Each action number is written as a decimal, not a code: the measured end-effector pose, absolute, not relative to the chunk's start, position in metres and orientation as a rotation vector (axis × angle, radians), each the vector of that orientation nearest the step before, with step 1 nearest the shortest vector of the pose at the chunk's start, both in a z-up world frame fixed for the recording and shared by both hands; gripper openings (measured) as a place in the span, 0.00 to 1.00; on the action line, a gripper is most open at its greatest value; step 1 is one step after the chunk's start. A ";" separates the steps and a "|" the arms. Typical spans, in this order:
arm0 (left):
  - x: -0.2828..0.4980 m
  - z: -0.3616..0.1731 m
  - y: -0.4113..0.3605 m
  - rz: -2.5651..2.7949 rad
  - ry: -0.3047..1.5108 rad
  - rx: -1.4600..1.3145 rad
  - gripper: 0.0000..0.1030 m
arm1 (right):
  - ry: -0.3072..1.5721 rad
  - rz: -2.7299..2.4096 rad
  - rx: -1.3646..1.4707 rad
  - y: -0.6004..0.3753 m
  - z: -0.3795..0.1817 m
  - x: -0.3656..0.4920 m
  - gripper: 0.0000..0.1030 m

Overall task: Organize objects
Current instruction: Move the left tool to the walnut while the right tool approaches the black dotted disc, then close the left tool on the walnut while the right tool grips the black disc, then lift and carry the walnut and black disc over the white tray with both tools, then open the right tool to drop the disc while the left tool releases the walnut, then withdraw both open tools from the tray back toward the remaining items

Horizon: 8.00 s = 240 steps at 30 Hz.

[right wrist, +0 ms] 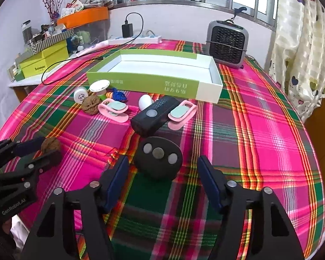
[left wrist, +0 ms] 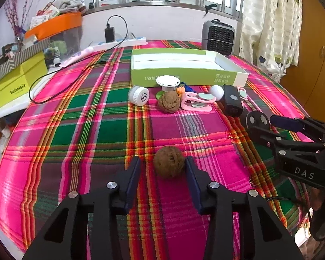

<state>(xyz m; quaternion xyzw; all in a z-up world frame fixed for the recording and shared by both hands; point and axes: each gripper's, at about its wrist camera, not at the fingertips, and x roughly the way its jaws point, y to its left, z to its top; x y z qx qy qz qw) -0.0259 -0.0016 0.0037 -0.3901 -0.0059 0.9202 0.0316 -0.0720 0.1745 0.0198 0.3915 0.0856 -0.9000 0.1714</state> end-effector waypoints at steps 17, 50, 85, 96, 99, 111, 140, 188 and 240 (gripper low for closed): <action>-0.034 0.007 0.000 2.827 -0.029 -1.209 0.27 | 0.212 -2.533 1.127 0.175 0.018 -0.078 0.30; -0.059 0.009 0.003 2.807 -0.025 -1.231 0.27 | 0.002 -2.516 1.154 0.182 0.020 -0.100 0.28; -0.133 0.056 -0.004 2.784 -0.085 -1.126 0.27 | 0.029 -2.479 1.047 0.164 0.066 -0.143 0.28; -0.176 0.061 -0.009 2.790 -0.074 -1.142 0.27 | 0.036 -2.431 1.062 0.151 0.077 -0.186 0.28; -0.190 0.063 -0.012 2.774 -0.100 -1.159 0.27 | 0.053 -2.417 1.074 0.146 0.077 -0.198 0.28; -0.242 0.051 -0.013 2.762 -0.054 -1.228 0.27 | 0.095 -2.374 1.166 0.126 0.062 -0.249 0.28; -0.288 0.024 -0.013 2.713 -0.022 -1.359 0.27 | 0.095 -2.322 1.317 0.112 0.032 -0.306 0.28; -0.244 0.047 -0.032 2.777 -0.064 -1.256 0.38 | 0.091 -2.414 1.202 0.123 0.056 -0.258 0.50; -0.120 0.021 -0.069 2.740 -0.178 -1.178 0.42 | 0.046 -2.543 1.119 0.183 0.040 -0.124 0.50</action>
